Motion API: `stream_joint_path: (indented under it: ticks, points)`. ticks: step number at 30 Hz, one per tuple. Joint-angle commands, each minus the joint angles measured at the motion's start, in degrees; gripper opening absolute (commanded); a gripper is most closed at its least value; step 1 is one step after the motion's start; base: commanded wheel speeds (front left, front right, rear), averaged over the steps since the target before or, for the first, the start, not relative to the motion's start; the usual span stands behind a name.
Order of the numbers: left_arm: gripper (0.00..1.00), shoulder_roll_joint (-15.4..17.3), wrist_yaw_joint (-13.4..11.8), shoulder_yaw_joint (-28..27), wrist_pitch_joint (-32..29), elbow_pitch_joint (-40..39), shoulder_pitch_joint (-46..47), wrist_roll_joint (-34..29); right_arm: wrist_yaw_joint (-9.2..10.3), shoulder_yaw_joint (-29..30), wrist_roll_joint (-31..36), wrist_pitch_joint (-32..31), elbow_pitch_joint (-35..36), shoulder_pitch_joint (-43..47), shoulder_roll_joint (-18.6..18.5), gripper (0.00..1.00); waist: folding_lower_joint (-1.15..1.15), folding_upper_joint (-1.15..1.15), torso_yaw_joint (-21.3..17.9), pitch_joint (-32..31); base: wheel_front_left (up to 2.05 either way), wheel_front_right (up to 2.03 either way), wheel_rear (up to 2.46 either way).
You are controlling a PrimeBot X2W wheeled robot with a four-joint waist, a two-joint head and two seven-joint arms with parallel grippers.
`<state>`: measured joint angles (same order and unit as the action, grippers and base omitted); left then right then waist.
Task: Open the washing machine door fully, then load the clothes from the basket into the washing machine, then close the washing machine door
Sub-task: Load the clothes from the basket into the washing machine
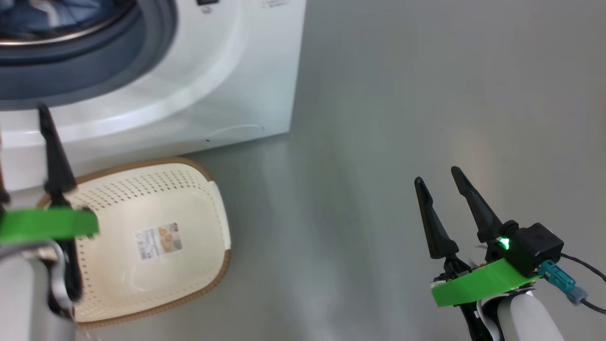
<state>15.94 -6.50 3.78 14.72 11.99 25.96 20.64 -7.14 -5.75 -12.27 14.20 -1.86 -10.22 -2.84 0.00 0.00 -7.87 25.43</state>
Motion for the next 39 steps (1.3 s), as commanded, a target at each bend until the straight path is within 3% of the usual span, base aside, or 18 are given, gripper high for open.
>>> stream_joint_path:
  ticks: [1,6,15,26,39]
  points:
    - [1.0,1.21,-1.04,-2.15,0.27,-3.38,-2.4,-0.69,-0.35,-0.95,0.66,-0.21,1.25,1.42,-0.04,1.0,0.0,0.0,3.07,-3.52,0.0,0.0,0.0]
    - [1.0,-1.4,-3.3,-1.97,0.28,-9.99,-12.23,-1.96,-0.35,-0.59,1.29,-1.21,1.45,2.98,-0.04,1.0,0.0,0.0,4.29,-6.54,0.0,0.0,0.0]
    - [1.0,-3.02,-4.62,0.87,-0.29,-14.98,-23.45,-3.5,-0.35,0.4,2.8,-3.16,2.46,6.22,-0.04,1.0,0.0,0.0,6.38,-12.09,0.0,0.0,0.0]
    - [1.0,-3.67,-4.58,3.9,-1.79,-15.47,-29.22,-3.7,-0.35,0.87,3.62,-5.8,4.59,10.5,-0.04,1.0,0.0,0.0,8.83,-18.85,0.0,0.0,0.0]
    - [1.0,-4.01,-5.05,5.56,-2.38,-16.09,-32.35,-3.71,-0.35,1.73,3.85,-7.98,7.32,14.11,-0.04,1.0,0.0,0.0,9.82,-22.58,0.0,0.0,0.0]
